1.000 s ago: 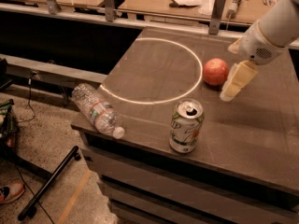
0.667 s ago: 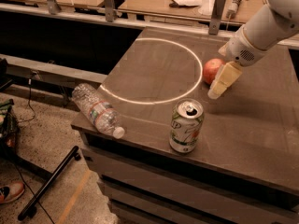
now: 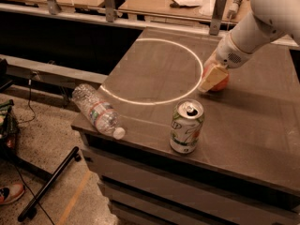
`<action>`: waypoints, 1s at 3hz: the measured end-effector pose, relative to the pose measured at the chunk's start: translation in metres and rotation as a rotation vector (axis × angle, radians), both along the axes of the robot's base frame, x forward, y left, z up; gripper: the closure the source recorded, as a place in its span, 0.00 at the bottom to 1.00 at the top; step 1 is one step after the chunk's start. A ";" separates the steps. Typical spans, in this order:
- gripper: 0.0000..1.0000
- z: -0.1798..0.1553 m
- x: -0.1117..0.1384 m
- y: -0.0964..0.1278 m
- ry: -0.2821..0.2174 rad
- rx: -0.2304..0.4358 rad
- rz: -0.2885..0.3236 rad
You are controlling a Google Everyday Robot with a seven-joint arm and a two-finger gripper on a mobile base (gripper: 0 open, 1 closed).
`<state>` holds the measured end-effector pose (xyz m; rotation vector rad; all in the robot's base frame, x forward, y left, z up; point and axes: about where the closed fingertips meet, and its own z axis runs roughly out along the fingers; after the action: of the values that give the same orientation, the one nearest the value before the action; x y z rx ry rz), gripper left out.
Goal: Pick apple
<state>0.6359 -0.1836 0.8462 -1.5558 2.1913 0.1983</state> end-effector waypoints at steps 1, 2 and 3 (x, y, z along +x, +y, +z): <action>0.66 0.000 0.001 0.002 0.000 0.003 0.006; 0.97 0.003 0.001 0.002 -0.001 0.012 0.010; 1.00 0.033 -0.006 0.002 -0.028 0.150 0.073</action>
Offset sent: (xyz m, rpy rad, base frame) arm -0.0010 0.0071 0.0182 0.1192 -0.0226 0.0732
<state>0.6300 -0.1814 0.8793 -1.5463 2.0501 0.3526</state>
